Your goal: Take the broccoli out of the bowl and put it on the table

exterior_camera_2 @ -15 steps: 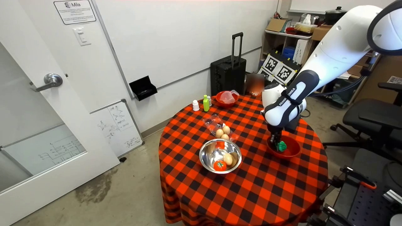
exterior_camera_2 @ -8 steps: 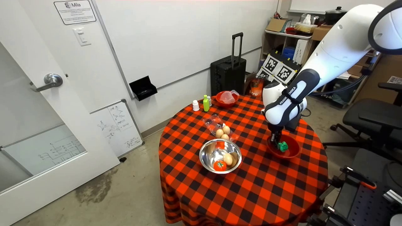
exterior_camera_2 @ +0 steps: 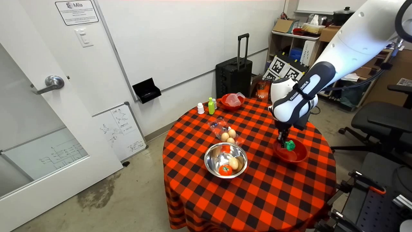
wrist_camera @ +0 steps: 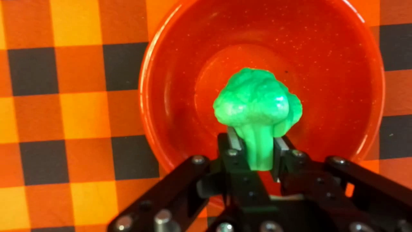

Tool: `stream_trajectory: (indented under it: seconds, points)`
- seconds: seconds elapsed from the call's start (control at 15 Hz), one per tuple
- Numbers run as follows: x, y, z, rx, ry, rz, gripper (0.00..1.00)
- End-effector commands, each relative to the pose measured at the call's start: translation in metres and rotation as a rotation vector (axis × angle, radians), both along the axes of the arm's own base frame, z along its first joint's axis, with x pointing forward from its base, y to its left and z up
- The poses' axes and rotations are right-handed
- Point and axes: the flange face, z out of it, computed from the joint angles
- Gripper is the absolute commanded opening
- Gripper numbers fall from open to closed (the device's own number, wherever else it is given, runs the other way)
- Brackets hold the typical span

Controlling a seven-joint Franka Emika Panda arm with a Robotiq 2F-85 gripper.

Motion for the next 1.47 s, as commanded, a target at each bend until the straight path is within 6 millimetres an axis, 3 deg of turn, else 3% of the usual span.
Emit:
stream_trajectory:
  seconds: [0.0, 0.27, 0.53, 0.87, 1.4]
  points:
    - [-0.012, 0.015, 0.053, 0.014, -0.030, 0.009, 0.06]
    - [-0.013, 0.050, 0.085, 0.042, -0.021, 0.083, 0.06]
    - [-0.008, 0.101, 0.092, 0.109, 0.022, 0.213, 0.06]
    - [0.002, 0.152, 0.067, 0.168, 0.060, 0.372, 0.06]
    - [0.006, 0.168, -0.004, 0.167, 0.143, 0.384, 0.06]
